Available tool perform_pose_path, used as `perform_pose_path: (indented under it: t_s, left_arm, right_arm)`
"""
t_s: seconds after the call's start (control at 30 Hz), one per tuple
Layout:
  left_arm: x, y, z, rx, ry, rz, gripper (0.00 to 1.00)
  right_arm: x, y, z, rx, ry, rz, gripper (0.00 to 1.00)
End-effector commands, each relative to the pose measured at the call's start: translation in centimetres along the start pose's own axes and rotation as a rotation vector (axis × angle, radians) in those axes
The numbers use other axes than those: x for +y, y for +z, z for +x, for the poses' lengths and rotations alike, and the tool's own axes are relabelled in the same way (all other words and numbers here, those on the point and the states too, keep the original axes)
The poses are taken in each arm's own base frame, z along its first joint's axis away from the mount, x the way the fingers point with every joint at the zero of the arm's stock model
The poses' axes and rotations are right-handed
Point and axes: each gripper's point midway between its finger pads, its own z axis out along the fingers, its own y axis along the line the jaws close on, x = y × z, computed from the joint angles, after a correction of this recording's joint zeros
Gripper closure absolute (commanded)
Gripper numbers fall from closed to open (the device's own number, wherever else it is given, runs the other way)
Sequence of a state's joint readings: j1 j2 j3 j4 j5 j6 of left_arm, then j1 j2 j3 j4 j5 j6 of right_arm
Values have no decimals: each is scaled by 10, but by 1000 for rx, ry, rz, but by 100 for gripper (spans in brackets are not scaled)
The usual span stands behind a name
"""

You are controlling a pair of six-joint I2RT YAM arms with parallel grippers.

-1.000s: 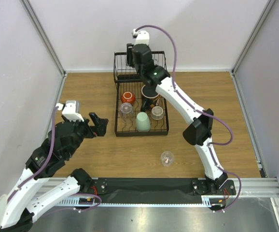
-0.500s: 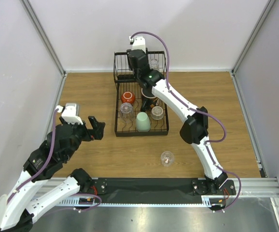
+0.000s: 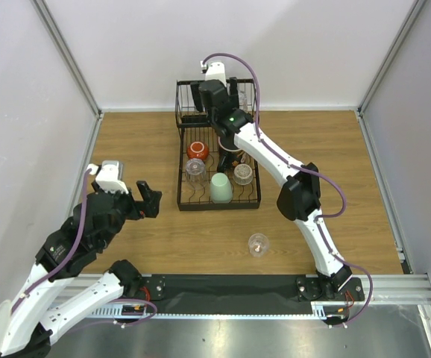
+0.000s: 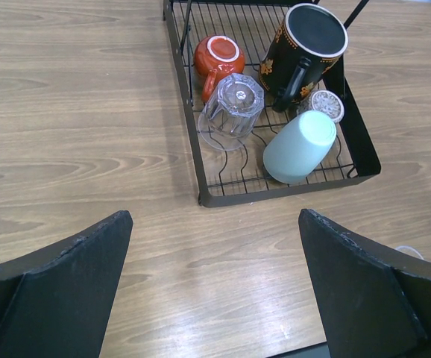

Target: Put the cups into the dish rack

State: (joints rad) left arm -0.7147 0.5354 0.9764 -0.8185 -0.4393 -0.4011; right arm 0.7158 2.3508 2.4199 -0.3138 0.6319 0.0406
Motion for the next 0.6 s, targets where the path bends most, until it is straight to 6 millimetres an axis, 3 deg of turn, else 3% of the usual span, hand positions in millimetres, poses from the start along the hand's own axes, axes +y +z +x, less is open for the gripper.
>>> perform_pose_path:
  t_s: [0.0, 0.1, 0.2, 0.33, 0.43, 0.47, 0.57]
  left_arm:
    - [-3, -4, -11, -23, -20, 14, 0]
    - [-7, -3, -11, -17, -21, 27, 0]
    - [-14, -1, -14, -13, -23, 53, 0]
    - [-25, 6, -12, 13, -23, 86, 0]
    - [-35, 12, -12, 30, -32, 112, 0]
    - [-37, 14, -13, 35, -36, 115, 0]
    - [-49, 20, -18, 41, -58, 144, 0]
  right_arm:
    - [-10, -12, -34, -61, 32, 13, 0]
    - [-13, -22, -57, -96, 58, 9, 0]
    - [-20, -45, -96, -157, 108, 0, 0]
    - [-31, -101, -161, -237, 210, -77, 0]
    - [-27, -132, -171, -221, 219, -152, 0]
    - [-38, -154, -186, -236, 232, -168, 0]
    - [-49, -179, -153, -112, 177, -179, 4]
